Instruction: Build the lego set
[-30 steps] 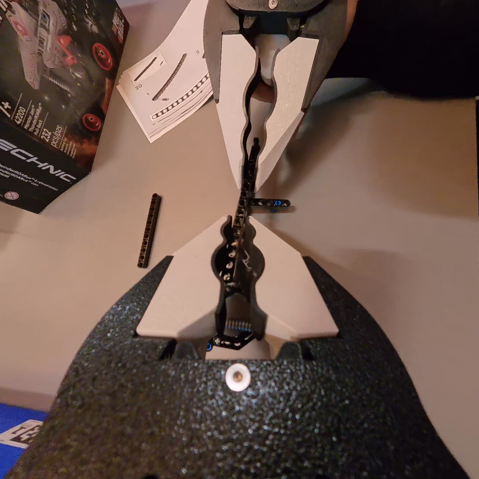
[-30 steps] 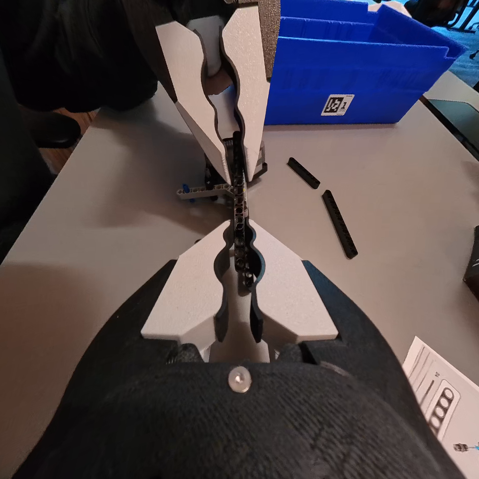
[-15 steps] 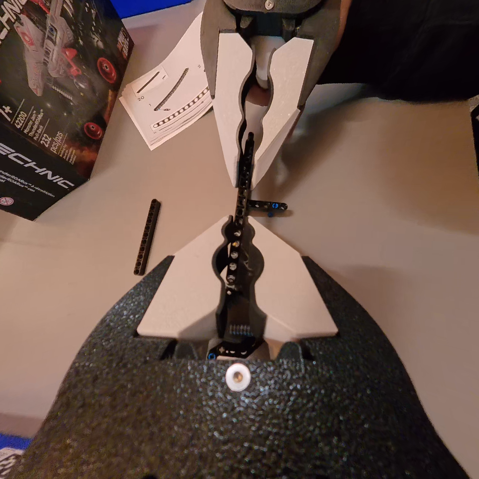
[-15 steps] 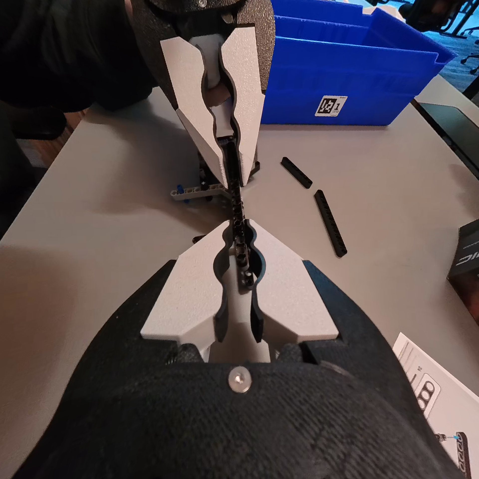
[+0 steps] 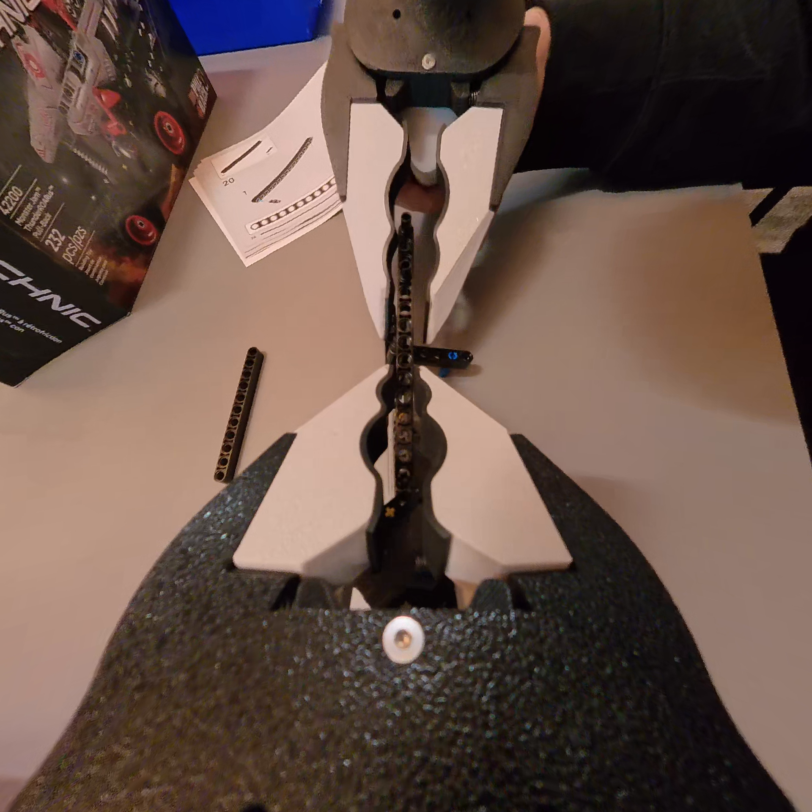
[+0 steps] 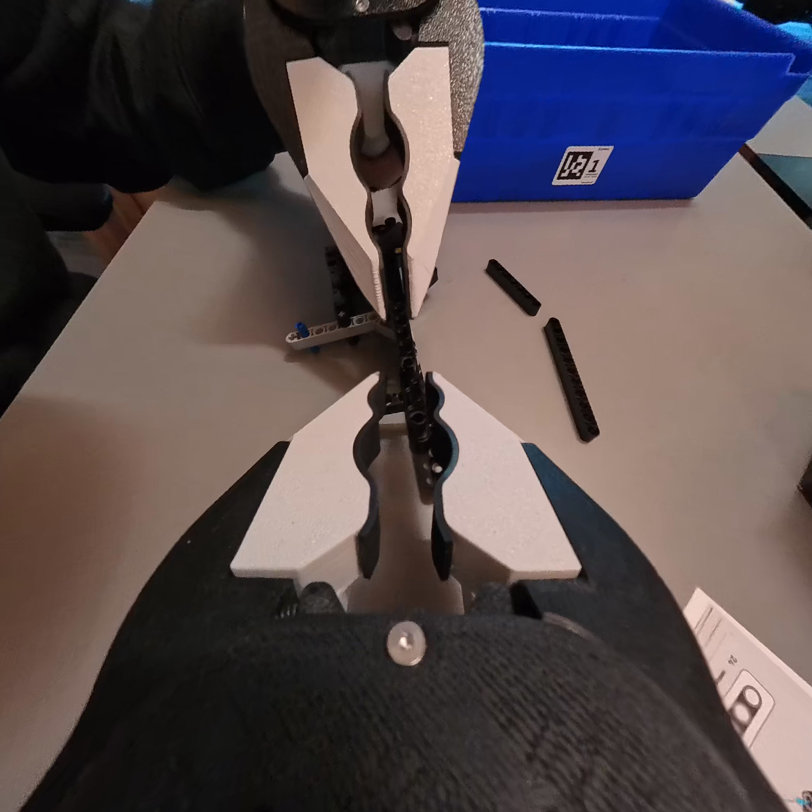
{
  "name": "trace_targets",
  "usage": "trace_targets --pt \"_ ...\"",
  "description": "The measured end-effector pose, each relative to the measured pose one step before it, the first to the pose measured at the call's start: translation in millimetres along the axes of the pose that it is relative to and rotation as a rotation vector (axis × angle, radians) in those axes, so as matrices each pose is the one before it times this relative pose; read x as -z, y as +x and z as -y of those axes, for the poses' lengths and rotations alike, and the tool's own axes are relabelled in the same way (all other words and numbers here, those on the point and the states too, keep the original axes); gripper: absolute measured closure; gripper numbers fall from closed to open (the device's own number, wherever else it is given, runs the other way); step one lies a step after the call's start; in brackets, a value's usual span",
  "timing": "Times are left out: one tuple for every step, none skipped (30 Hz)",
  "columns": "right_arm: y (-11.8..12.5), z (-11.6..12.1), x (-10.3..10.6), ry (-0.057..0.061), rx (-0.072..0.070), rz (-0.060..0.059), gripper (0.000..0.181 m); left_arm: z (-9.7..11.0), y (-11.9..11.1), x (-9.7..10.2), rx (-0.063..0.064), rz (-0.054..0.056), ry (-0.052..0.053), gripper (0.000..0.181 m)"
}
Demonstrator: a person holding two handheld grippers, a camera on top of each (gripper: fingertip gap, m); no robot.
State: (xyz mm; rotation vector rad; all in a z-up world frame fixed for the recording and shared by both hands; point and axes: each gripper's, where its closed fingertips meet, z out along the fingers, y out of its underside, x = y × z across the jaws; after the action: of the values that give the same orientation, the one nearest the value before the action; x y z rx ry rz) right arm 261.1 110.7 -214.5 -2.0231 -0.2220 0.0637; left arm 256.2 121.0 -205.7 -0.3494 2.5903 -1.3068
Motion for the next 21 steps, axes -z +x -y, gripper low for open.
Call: trace_targets --pt "0.20 -0.96 -1.49 -0.0101 0.0110 0.0025 0.167 -0.02 -0.17 0.15 0.0055 -0.0042 0.0010 0.176" --pt "0.37 -0.38 -0.86 -0.0071 0.0128 0.0015 0.169 -0.03 0.03 0.08 0.0040 -0.0040 -0.0017 0.176" --pt "1.41 0.10 0.24 -0.0045 0.0123 -0.0037 0.171 -0.07 -0.09 0.03 -0.0017 0.0002 -0.0048 0.176" --pt "2.05 -0.01 0.76 -0.0031 0.0060 -0.0051 0.169 -0.42 -0.40 0.23 -0.0050 0.0031 -0.0104 0.176" --pt "1.84 0.08 0.45 0.0013 -0.0062 0.0021 0.169 -1.77 -1.04 0.13 -0.0040 0.0081 -0.0216 0.176" --pt "0.04 -0.54 -0.57 0.0012 -0.0150 0.0167 0.169 -0.08 -1.02 0.14 -0.0048 0.0084 -0.0110 0.176" --pt "-0.55 -1.09 -1.72 0.0000 -0.0168 0.0189 0.164 -0.15 -0.25 0.02 -0.0036 0.0043 -0.0103 0.176" --pt "-0.56 -1.56 -2.20 -0.0048 -0.0106 0.0150 0.161 -0.12 0.57 0.06 -0.0011 -0.0006 -0.0097 0.177" --pt "-0.28 -2.05 -2.28 -0.0098 0.0014 0.0076 0.165 0.06 0.54 -0.08 0.0008 0.0002 -0.0090 0.177" --pt "-0.63 -1.51 -1.87 -0.0129 0.0054 0.0034 0.168 0.05 -0.43 -0.22 0.0022 0.0051 -0.0085 0.177" --pt "-0.97 -0.84 -1.60 -0.0099 0.0083 0.0017 0.168 -0.07 -0.38 -0.07 0.0002 0.0054 -0.0107 0.177" --pt "0.43 -0.89 -1.16 -0.0083 0.0061 -0.0090 0.165 -0.09 -0.62 0.01 -0.0013 0.0059 -0.0120 0.177" --pt "0.68 -1.02 -0.15 -0.0072 0.0031 -0.0112 0.161 -0.13 -1.02 0.22 0.0044 0.0074 -0.0145 0.177" --pt "-0.04 -0.36 1.28 -0.0026 0.0037 -0.0066 0.156 -0.14 -0.53 0.36 0.0037 0.0044 -0.0156 0.177" --pt "0.43 1.08 3.27 0.0050 0.0062 -0.0112 0.152 -0.17 -0.03 0.32 -0.0024 0.0014 -0.0143 0.177" --pt "2.31 3.82 4.78 0.0194 0.0089 -0.0249 0.149 -0.16 -0.09 0.07 -0.0056 0.0026 -0.0130 0.177" --pt "1.57 6.52 5.46 0.0352 0.0117 -0.0199 0.149 -0.06 0.08 -0.27 -0.0041 0.0024 -0.0108 0.177" --pt "0.20 8.14 4.85 0.0416 0.0118 -0.0096 0.152 0.08 0.37 -0.42 0.0007 0.0010 -0.0086 0.177" --pt "0.10 8.03 3.53 0.0393 0.0124 -0.0076 0.154 0.17 0.53 -0.55 0.0041 -0.0011 -0.0063 0.177" --pt "-0.33 5.00 1.71 0.0232 0.0089 -0.0010 0.154 0.07 0.09 -0.26 0.0033 0.0013 -0.0055 0.177" --pt "-0.21 -0.44 -0.04 -0.0075 0.0018 0.0053 0.157 0.00 -0.26 0.10 0.0007 0.0042 -0.0061 0.177"
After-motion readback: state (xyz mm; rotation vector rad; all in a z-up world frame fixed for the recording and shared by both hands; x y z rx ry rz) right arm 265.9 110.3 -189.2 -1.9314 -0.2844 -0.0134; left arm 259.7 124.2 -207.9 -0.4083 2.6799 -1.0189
